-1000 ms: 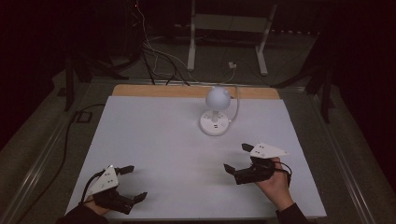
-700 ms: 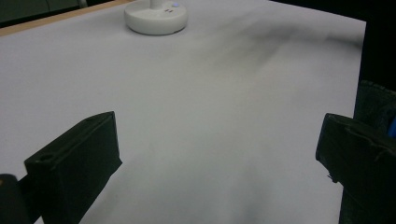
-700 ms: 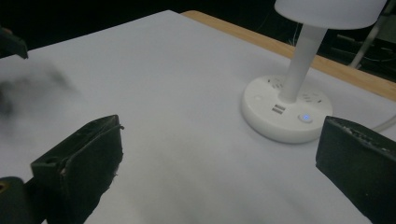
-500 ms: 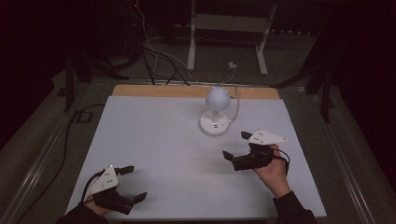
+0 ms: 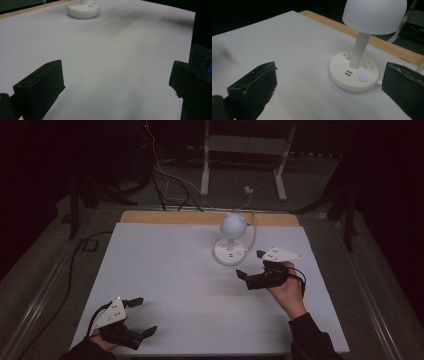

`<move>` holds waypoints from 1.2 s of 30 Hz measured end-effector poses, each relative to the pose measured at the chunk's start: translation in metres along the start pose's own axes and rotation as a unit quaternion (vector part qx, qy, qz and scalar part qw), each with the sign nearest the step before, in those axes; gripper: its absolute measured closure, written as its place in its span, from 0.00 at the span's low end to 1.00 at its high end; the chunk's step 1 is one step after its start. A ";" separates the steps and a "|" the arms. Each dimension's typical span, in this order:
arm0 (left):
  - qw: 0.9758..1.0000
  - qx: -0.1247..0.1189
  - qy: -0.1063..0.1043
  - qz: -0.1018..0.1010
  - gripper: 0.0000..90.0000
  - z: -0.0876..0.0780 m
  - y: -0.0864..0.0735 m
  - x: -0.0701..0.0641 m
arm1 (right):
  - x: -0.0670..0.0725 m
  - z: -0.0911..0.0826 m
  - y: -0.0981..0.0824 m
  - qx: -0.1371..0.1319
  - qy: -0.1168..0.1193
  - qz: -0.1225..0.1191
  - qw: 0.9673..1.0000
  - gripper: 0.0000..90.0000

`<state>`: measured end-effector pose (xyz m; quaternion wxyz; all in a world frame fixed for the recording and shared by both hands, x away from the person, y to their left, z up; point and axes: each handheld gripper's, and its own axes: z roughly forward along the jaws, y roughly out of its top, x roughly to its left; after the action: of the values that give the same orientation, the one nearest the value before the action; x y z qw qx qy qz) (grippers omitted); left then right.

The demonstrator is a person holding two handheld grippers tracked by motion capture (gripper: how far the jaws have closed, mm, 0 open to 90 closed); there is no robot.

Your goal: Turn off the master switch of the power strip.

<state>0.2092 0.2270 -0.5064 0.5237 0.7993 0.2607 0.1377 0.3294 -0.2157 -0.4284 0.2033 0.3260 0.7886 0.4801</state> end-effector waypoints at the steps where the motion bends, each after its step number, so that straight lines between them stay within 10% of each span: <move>1: 1.000 0.001 0.001 0.000 0.00 0.000 0.000 0.000 | -0.001 0.002 0.001 0.000 -0.003 0.001 1.000 0.00; 36: 1.000 0.002 -0.002 0.000 0.00 0.000 0.000 -0.001 | -0.045 0.061 0.000 0.035 -0.058 0.021 0.997 0.00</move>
<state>0.2087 0.2268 -0.5065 0.5229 0.8002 0.2604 0.1358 0.3998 -0.2091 -0.4560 0.2268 0.3772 0.7847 0.4365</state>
